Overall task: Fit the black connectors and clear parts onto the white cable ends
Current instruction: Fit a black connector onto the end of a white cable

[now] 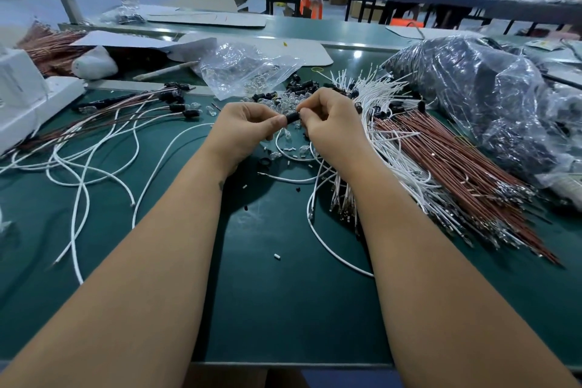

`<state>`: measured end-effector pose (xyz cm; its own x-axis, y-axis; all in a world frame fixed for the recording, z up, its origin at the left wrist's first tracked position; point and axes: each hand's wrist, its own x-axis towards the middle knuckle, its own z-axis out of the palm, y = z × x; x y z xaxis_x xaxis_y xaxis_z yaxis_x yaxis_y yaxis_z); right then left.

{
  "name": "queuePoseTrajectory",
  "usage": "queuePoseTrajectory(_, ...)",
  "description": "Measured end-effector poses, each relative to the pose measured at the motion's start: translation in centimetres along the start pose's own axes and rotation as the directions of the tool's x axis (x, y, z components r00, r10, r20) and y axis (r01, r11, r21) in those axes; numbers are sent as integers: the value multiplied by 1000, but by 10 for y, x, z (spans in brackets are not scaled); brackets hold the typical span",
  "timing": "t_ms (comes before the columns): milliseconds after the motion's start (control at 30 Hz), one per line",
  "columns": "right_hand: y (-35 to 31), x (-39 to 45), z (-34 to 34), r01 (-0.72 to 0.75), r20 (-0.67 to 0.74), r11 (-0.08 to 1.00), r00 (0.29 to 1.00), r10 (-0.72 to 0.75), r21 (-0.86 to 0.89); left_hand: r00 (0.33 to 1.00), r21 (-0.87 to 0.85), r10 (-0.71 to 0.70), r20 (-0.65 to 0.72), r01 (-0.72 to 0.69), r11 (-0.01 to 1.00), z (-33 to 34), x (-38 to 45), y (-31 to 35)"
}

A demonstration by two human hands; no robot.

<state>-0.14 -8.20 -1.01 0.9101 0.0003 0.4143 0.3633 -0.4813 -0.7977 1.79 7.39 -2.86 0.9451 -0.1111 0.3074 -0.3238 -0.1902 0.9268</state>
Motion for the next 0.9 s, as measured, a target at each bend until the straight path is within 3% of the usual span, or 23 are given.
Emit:
queuePoseTrajectory(133,-4,0,3,54,-166,997,984,-61,-50,999,-16,2,-49,-3,1000,4,1,3)
queuePoseTrajectory(267,-7,-1,7,90,-221,985,968,-122,-149,998,-8,-9,-55,8,1000,7,0,2)
queuePoseTrajectory(433,-9,7,-11,1,-397,998,918,-24,-57,981,-18,-65,-185,62,998,3,2,-2)
queuePoseTrajectory(567,-12,3,-11,38,-182,992,982,-59,-118,986,-14,-49,-158,47,999,4,2,-3)
queuePoseTrajectory(667,-9,0,-1,56,35,940,998,-47,-337,983,-48,-52,-176,44,998,3,4,-5)
queuePoseTrajectory(733,-5,0,3,67,54,908,997,-49,-414,984,-28,-59,-167,55,998,4,4,-4)
queuePoseTrajectory(900,-6,0,9,-43,-19,996,999,42,-82,999,50,-24,-33,25,998,9,0,3)
